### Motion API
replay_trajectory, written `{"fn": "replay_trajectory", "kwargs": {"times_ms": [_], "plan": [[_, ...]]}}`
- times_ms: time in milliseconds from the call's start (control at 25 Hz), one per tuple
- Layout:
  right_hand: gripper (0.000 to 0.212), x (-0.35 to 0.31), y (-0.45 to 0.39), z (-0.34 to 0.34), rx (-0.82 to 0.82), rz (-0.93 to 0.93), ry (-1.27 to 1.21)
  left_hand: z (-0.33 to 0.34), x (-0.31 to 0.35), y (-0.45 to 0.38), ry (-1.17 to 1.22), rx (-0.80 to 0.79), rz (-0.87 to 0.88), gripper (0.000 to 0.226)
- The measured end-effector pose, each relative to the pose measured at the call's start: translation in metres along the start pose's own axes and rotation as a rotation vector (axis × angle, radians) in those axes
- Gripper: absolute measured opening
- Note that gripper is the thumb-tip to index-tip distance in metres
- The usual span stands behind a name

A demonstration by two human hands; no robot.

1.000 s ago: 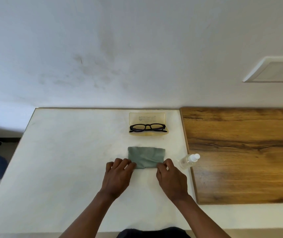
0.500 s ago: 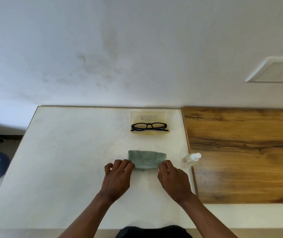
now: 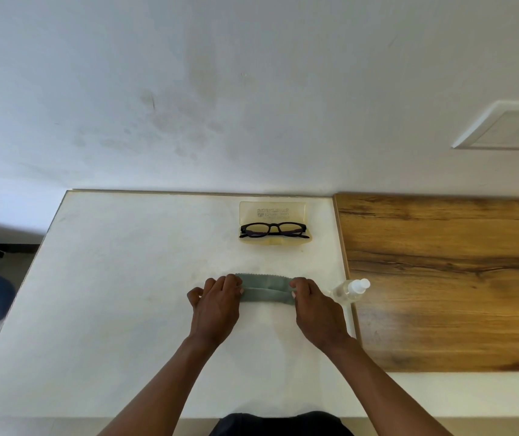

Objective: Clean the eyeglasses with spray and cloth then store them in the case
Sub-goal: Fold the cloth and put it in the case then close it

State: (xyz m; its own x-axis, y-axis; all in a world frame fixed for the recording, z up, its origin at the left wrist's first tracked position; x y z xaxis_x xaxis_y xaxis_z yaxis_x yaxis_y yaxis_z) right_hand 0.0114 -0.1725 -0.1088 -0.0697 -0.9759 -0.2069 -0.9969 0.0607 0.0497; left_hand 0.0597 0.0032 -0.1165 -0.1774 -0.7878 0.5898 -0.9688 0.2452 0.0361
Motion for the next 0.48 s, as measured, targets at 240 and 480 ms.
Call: {"fn": "replay_trajectory", "kwargs": {"times_ms": [240, 480], "plan": [[0.006, -0.006, -0.006, -0.015, 0.127, -0.009, 0.055, -0.002, 0.001, -0.004, -0.018, 0.014, -0.039, 0.014], [0.007, -0.005, -0.008, -0.018, 0.158, 0.013, 0.072, -0.009, 0.005, 0.000, -0.058, 0.060, -0.020, 0.011]]}}
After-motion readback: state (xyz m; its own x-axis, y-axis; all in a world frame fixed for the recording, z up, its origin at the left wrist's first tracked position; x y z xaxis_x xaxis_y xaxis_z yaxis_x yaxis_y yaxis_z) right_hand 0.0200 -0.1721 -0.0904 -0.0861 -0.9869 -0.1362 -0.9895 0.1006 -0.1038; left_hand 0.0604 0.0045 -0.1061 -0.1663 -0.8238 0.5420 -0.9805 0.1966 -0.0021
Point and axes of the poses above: each hand's wrist, its own y-axis away from the middle knuckle, its own z-axis out of the palm, x = y × z, the point moved 6 cm from there along -y, towards the middle knuckle, and after that the axes turned 9 degrees about y, right-handed, at the moved point
